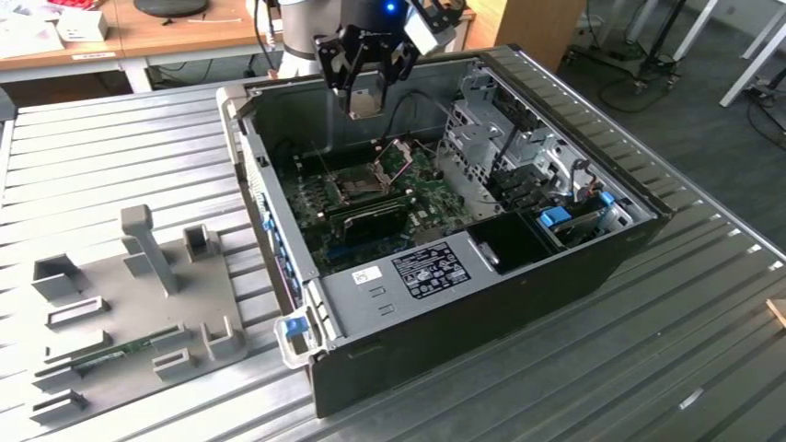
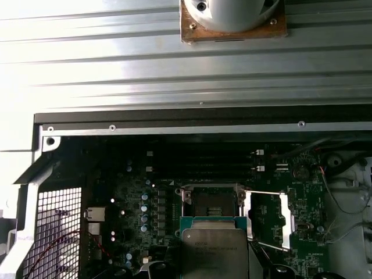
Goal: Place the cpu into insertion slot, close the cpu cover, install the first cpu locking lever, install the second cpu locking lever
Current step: 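Place the cpu into insertion slot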
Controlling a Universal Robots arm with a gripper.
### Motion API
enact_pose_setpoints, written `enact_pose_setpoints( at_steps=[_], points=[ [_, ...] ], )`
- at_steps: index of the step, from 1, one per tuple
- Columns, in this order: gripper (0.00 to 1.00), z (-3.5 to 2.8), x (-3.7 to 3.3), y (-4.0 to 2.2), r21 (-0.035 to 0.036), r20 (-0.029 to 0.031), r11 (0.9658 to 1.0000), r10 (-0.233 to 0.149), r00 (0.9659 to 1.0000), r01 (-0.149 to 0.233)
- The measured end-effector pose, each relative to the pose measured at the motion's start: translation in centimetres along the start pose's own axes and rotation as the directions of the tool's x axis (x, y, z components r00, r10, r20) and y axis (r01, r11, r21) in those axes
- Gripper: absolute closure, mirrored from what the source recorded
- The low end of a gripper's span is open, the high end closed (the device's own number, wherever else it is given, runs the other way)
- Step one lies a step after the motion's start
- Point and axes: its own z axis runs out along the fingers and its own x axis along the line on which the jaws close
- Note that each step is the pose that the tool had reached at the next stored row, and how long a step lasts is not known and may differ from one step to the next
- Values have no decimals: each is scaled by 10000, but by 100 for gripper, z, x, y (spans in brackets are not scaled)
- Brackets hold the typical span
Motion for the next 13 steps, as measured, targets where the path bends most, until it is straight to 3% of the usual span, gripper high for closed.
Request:
enact_pose_setpoints(
  at_steps=[1,3,13],
  points=[
    [46,0,0,0,0,-1,10000,0,10000,0],
    [46,1,0,0,113,2,9999,2,10000,-2],
    [46,26,0,-2,116,3,9999,2,10000,-2]
  ],
)
